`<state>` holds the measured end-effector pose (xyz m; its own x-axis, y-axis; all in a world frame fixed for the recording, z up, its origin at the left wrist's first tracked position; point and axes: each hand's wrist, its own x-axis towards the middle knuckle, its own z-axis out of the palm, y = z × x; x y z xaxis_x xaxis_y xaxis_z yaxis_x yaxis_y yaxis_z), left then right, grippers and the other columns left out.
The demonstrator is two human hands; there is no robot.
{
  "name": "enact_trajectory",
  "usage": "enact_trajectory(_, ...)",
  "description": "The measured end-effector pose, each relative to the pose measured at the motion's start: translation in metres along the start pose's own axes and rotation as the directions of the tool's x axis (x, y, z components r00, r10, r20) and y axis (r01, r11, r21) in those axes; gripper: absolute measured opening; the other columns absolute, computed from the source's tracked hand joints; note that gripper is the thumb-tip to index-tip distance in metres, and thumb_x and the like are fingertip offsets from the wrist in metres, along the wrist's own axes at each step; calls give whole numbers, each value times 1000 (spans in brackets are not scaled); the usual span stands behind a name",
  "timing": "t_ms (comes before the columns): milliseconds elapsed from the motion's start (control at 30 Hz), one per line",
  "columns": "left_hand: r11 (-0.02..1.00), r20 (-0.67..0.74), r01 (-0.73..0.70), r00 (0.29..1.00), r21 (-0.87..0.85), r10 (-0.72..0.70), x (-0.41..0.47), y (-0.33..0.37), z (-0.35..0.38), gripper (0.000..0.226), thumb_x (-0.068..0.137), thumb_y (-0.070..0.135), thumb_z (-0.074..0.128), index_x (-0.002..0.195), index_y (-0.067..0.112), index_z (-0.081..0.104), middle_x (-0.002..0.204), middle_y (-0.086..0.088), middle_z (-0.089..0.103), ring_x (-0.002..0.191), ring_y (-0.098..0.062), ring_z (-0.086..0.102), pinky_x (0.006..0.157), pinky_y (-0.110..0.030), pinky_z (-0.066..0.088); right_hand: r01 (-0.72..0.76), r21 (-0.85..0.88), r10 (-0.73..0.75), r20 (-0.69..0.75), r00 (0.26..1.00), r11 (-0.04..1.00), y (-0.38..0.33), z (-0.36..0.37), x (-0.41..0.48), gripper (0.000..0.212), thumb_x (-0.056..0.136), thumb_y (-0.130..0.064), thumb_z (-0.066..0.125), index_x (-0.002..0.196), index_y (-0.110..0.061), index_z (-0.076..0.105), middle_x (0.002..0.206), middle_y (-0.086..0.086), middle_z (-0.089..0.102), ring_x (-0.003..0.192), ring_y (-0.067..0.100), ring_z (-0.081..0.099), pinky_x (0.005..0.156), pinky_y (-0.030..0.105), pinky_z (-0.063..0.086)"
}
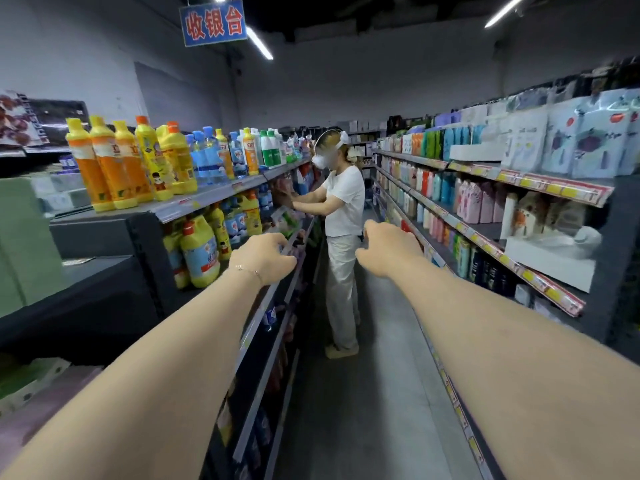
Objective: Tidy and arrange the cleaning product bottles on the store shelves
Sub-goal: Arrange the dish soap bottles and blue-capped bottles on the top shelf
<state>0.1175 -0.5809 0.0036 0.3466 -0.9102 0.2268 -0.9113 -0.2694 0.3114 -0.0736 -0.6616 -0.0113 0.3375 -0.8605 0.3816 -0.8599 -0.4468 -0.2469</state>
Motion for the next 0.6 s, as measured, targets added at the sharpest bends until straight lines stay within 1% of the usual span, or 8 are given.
enact_trajectory(133, 1000, -29, -24, 999, -5, 24, 79, 31, 10, 47, 88, 34, 49, 134, 27, 49, 125, -4, 60, 74, -17, 65, 78, -37, 56, 20, -6, -20, -2, 1000, 1000, 31, 5, 77, 32, 90, -30, 49, 118, -14, 46, 114, 8, 57, 105, 31, 54, 90, 43, 40)
enact_trajectory(267, 999, -45, -36, 998, -7, 36, 145, 51, 31, 44, 89, 33, 50, 132, 28, 51, 112, -2, 61, 81, -20, 63, 71, -32, 54, 48, 8, -48, -6, 999, 999, 57, 22, 141, 34, 88, -23, 49, 121, -16, 45, 112, 7, 57, 95, 29, 54, 85, 41, 39)
enact_trajectory(400, 1000, -25, -15, 1000, 26, 15, 197, 53, 58, 44, 88, 35, 51, 131, 30, 52, 120, -2, 62, 87, -22, 64, 79, -36, 55, 83, 30, -85, 38, 996, 996, 70, 51, 194, 47, 88, -23, 48, 133, -13, 38, 113, 8, 57, 99, 31, 55, 87, 41, 40)
enact_trajectory(467, 1000, -29, 2, 1000, 16, -2, 225, 49, 68, 44, 87, 36, 52, 131, 32, 51, 116, -1, 63, 83, -20, 65, 80, -36, 55, 123, 71, -127, 55, 990, 990, 76, 62, 217, 29, 89, -19, 47, 118, -24, 48, 98, 1, 51, 89, 26, 49, 81, 35, 35)
enact_trajectory(500, 1000, -28, 13, 1000, 11, -12, 239, 47, 73, 43, 87, 37, 52, 131, 32, 52, 112, 0, 63, 80, -18, 65, 78, -35, 55, 137, 80, -143, 68, 987, 987, 78, 68, 229, 21, 90, -17, 47, 100, -34, 49, 93, -1, 47, 85, 23, 44, 79, 34, 33)
enact_trajectory(533, 1000, -26, 21, 999, 9, -21, 253, 46, 78, 42, 88, 37, 52, 130, 31, 52, 111, 0, 62, 78, -17, 65, 77, -34, 55, 148, 81, -154, 77, 985, 986, 79, 74, 241, 24, 89, -16, 47, 83, -39, 43, 92, -2, 44, 84, 22, 41, 79, 34, 32)
enact_trajectory(567, 1000, -25, 30, 999, 6, -30, 268, 44, 83, 41, 88, 37, 52, 129, 31, 53, 113, -1, 63, 77, -17, 65, 76, -33, 55, 152, 86, -159, 88, 983, 985, 80, 80, 254, 30, 89, -16, 46, 73, -39, 35, 92, -2, 44, 85, 21, 41, 79, 34, 32)
enact_trajectory(600, 999, -28, 36, 999, 6, -36, 287, 43, 90, 41, 88, 36, 52, 128, 30, 53, 117, -2, 62, 79, -18, 65, 75, -33, 55, 160, 87, -167, 87, 982, 983, 81, 88, 271, 30, 88, -16, 46, 72, -37, 32, 94, -3, 44, 88, 21, 42, 80, 34, 33)
